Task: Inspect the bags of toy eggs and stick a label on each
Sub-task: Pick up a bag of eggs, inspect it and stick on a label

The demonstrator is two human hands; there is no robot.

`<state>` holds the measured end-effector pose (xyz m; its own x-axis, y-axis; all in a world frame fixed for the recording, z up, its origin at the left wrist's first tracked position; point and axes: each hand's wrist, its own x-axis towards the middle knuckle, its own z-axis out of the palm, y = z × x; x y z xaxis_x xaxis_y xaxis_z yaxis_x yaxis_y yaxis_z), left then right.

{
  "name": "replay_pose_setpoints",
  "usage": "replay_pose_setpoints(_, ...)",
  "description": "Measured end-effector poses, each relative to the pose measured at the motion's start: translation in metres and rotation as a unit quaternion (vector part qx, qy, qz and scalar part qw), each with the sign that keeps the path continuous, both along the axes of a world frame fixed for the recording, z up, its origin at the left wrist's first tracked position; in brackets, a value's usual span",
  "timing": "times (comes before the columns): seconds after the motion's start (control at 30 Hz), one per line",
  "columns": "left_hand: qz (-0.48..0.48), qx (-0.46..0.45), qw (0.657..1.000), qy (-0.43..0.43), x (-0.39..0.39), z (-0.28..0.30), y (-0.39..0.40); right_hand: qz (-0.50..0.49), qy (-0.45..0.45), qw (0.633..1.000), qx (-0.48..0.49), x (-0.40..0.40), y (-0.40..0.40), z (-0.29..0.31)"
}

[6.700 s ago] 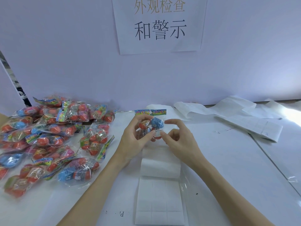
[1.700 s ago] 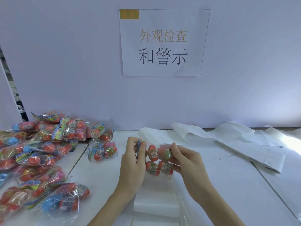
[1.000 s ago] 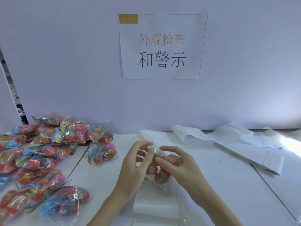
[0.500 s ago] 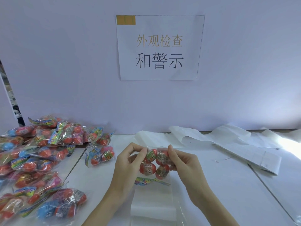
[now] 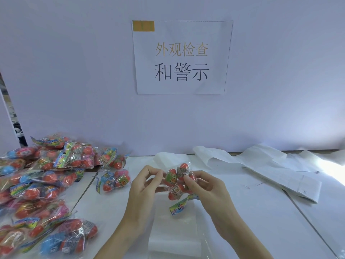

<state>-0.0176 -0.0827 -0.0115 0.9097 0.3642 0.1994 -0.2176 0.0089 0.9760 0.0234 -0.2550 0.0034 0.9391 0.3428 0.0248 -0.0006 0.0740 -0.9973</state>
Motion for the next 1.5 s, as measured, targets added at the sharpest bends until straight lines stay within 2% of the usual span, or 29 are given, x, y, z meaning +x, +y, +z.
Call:
replay_pose_setpoints(0.23,-0.050,0.001,0.999,0.013,-0.002,0.003,-0.001,-0.001,-0.021,0.998,-0.061,0.000,-0.001,0.002)
replay_pose_setpoints(0.37,-0.038,0.000,0.999,0.010,-0.001,0.003,-0.001,-0.016,0.015,1.000,-0.005,-0.001,0.000,0.003)
replay_pose_setpoints(0.53,-0.034,0.009,0.999,0.015,-0.001,0.003,0.002,-0.023,0.045,0.999,0.019,-0.002,-0.002,0.006)
replay_pose_setpoints(0.7,-0.015,0.037,0.999,-0.010,-0.002,0.006,-0.003,-0.040,0.036,0.998,0.042,-0.005,-0.003,0.013)
replay_pose_setpoints(0.9,-0.045,0.063,0.997,-0.005,-0.005,0.002,0.003,-0.052,-0.012,0.998,0.016,-0.005,-0.002,0.011)
replay_pose_setpoints(1.07,0.011,0.125,0.992,-0.030,0.001,0.001,0.004,-0.055,-0.059,0.996,-0.023,-0.001,-0.005,0.009)
replay_pose_setpoints(1.13,0.040,0.134,0.989,-0.050,0.002,0.002,0.006,-0.099,-0.129,0.984,-0.073,0.003,-0.007,0.004)
replay_pose_setpoints(1.2,0.043,0.111,0.991,-0.063,0.000,0.003,0.006,-0.142,-0.219,0.951,-0.165,0.006,-0.008,-0.001)
replay_pose_setpoints(1.23,0.031,0.091,0.994,-0.059,-0.001,0.002,0.006,-0.153,-0.247,0.936,-0.199,0.006,-0.009,-0.003)
replay_pose_setpoints(1.3,0.001,0.043,0.998,-0.051,-0.001,0.002,0.003,-0.148,-0.257,0.930,-0.215,0.007,-0.011,-0.006)
replay_pose_setpoints(1.33,-0.011,0.023,0.998,-0.051,-0.001,0.001,0.002,-0.134,-0.242,0.940,-0.198,0.007,-0.012,-0.006)
replay_pose_setpoints(1.43,-0.038,0.016,0.998,-0.056,-0.001,0.001,0.001,-0.072,-0.135,0.987,-0.057,0.004,-0.011,0.000)
replay_pose_setpoints(1.5,-0.063,0.017,0.996,-0.062,-0.001,0.000,0.001,-0.060,-0.089,0.994,0.010,0.004,-0.010,0.002)
